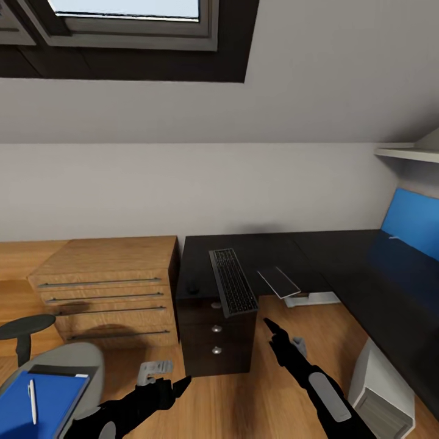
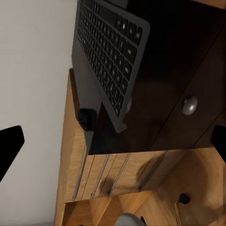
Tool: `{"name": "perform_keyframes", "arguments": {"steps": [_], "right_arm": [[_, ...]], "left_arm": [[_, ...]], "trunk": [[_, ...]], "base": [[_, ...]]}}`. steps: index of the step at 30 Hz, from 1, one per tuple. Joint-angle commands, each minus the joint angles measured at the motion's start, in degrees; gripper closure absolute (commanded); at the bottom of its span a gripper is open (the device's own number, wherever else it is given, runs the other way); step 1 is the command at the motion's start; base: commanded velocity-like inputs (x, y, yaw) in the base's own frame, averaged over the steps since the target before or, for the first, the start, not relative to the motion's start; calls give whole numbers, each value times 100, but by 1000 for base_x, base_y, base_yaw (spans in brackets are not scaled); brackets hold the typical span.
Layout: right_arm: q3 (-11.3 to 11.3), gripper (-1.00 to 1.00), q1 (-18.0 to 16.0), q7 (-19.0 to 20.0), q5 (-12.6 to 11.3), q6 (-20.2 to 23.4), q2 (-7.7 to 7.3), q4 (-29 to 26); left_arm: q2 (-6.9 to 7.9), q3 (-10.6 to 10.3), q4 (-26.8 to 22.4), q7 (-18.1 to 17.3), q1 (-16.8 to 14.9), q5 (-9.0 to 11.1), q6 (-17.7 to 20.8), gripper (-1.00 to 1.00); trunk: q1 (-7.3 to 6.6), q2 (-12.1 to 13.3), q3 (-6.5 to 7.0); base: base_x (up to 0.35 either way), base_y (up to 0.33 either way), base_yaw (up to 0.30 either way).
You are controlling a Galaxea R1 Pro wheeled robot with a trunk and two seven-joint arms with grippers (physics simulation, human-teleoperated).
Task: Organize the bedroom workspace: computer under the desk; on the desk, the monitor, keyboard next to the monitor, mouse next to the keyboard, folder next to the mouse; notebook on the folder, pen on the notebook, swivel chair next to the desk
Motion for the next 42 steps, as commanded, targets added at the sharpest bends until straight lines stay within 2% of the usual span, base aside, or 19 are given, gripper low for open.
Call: {"name": "perform_keyframes", "arguments": {"steps": [1, 29, 42], "right_arm": [[6, -100, -2, 8, -56, 21, -4, -3], [40, -100, 3, 14, -20, 21, -11, -20], [0, -100, -2, 25, -96, 98, -5, 70]], "left_arm": [[-4, 6, -3, -10, -1, 11, 33, -100], [-3, 6, -1, 0, -1, 11, 37, -100], [-3, 6, 8, 1, -1, 11, 37, -100]], "trunk": [[23, -45, -23], [638, -1168, -526], [923, -1689, -760]], "base": [[0, 0, 0], [0, 0, 0], [0, 0, 0]]}}
